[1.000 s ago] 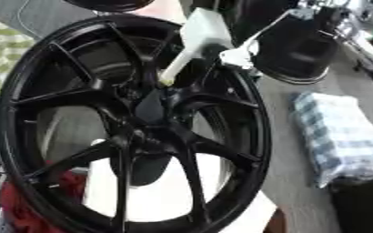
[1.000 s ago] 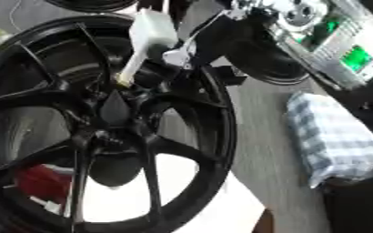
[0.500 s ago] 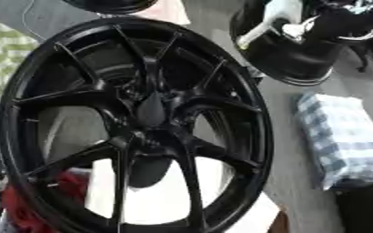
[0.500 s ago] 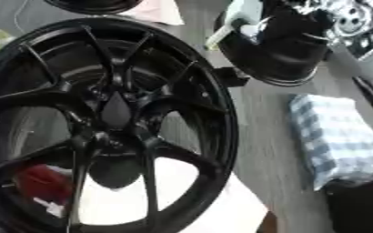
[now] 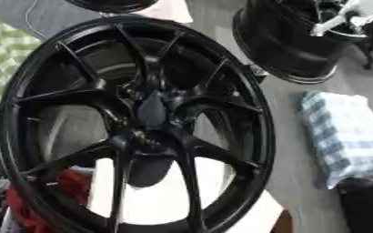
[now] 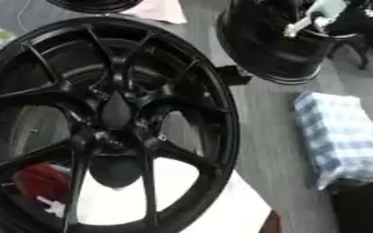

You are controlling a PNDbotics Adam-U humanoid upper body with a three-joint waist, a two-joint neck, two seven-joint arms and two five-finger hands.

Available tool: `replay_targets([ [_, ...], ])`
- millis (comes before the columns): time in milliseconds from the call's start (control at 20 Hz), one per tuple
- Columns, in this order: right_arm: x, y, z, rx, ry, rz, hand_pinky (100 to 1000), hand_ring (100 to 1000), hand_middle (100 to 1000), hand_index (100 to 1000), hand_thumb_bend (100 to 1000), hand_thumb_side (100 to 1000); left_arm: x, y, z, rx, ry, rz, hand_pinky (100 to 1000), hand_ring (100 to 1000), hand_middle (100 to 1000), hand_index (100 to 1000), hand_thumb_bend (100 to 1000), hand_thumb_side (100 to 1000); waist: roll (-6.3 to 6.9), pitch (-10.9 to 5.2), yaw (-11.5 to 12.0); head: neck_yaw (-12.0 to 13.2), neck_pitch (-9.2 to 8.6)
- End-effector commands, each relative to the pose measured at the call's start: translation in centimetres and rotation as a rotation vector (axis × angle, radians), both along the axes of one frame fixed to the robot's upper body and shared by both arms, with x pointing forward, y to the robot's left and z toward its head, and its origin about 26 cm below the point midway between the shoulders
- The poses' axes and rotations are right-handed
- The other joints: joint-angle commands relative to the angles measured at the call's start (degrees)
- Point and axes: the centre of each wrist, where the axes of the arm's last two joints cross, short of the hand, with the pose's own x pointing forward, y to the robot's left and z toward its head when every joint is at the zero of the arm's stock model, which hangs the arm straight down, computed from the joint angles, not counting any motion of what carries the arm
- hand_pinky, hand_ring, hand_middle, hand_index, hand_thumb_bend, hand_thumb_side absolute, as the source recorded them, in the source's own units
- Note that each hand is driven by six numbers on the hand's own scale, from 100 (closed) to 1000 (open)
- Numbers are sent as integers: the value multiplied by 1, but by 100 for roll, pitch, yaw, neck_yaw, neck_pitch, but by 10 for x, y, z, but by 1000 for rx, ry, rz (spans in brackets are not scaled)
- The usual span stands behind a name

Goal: Pull the pin out of the wheel hub.

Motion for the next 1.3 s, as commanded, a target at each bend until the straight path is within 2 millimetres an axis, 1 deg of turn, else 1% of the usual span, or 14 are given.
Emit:
replay_targets([
  [50,-10,-22,12,-8,-81,-74,672,607,365,452,100,100,-1,0,9,19,-29,-8,893,631,584,780,100,794,69,-64,11,-47,-98],
  [300,-9,-25,4,2,-110,-91,672,607,365,452,100,100,-1,0,10,19,-30,-11,893,631,584,780,100,794,67,-62,24,-59,-101],
  [350,-8,-26,1,7,-103,-95,800,901,836,829,100,100,-1,0,10,19,-31,-10,893,632,585,780,100,793,82,-61,10,-48,-112],
  [450,-9,-35,-10,20,-43,-136,828,950,883,855,100,100,-1,0,10,18,-32,-12,893,632,585,781,100,793,111,-75,1,-55,-116],
  [550,-9,-41,-11,15,-10,-155,840,968,909,875,100,100,-1,0,10,17,-32,-14,893,632,585,781,100,793,125,-83,0,-56,-115],
  [800,-9,-43,-9,-10,14,-166,840,968,909,875,100,100,-1,0,10,15,-31,-15,893,632,585,781,100,793,134,-87,-6,-51,-112],
  [850,-9,-42,-8,-12,13,-165,843,976,923,886,157,100,-1,0,10,16,-31,-15,893,632,585,781,100,792,138,-88,-5,-52,-114],
  [900,-8,-40,-5,-12,-3,-155,839,972,916,888,218,100,-1,0,10,16,-31,-16,893,632,585,781,100,793,146,-91,-2,-51,-117],
  [950,-8,-38,-4,-9,-15,-148,822,954,896,901,389,274,-1,0,10,16,-31,-16,893,631,585,780,100,793,150,-92,-1,-50,-120],
  [1000,-9,-36,2,-5,-47,-140,806,933,877,894,358,416,-1,0,9,16,-29,-17,893,631,585,780,100,793,159,-98,-2,-49,-124],
  [1050,-9,-35,6,4,-74,-139,802,927,878,897,365,481,-1,0,9,16,-29,-18,893,631,585,780,100,792,165,-100,-2,-47,-129],
  [1150,-9,-32,9,19,-108,-142,802,927,878,897,365,481,-1,0,9,16,-29,-19,893,631,585,780,100,792,169,-101,1,-48,-133],
  [1300,-8,-29,7,31,-136,-153,802,927,878,897,365,481,-1,0,10,17,-30,-20,893,631,585,780,100,792,169,-100,7,-53,-136],
])
